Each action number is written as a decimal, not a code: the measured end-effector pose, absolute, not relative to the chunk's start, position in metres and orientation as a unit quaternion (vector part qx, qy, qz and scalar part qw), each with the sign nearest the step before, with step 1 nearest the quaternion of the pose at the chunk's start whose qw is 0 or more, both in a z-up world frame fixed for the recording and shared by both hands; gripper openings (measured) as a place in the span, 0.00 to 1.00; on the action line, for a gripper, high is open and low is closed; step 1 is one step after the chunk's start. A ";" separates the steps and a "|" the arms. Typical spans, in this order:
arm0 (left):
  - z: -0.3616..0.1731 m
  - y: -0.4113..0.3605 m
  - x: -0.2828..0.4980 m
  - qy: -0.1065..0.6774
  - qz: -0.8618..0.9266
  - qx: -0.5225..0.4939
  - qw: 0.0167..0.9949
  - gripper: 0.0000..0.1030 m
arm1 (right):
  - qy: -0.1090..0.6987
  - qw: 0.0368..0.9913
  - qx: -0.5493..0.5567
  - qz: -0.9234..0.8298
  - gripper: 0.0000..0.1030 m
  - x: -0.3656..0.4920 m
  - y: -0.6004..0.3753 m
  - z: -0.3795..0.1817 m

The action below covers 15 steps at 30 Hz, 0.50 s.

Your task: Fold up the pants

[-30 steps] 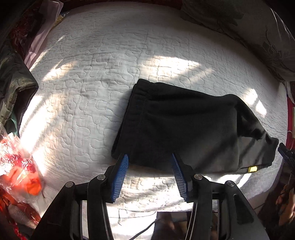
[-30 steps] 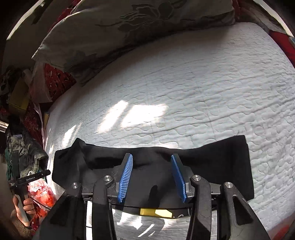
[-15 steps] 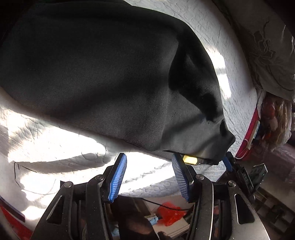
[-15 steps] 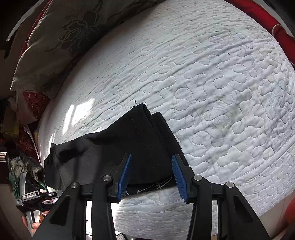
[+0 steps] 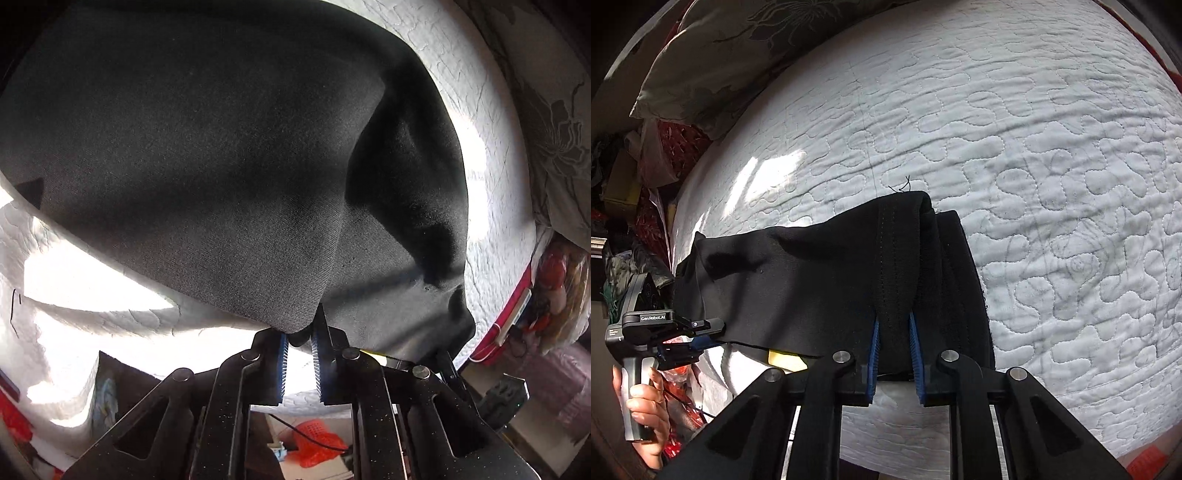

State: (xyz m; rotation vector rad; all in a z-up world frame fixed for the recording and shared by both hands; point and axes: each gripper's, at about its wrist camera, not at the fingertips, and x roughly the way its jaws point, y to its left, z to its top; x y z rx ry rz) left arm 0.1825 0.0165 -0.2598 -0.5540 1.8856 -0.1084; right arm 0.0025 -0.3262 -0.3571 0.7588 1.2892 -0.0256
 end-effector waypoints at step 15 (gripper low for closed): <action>-0.256 0.008 0.165 0.813 -0.044 -0.166 0.557 0.13 | 0.591 0.697 0.406 -0.020 0.21 -0.038 -0.362 -0.371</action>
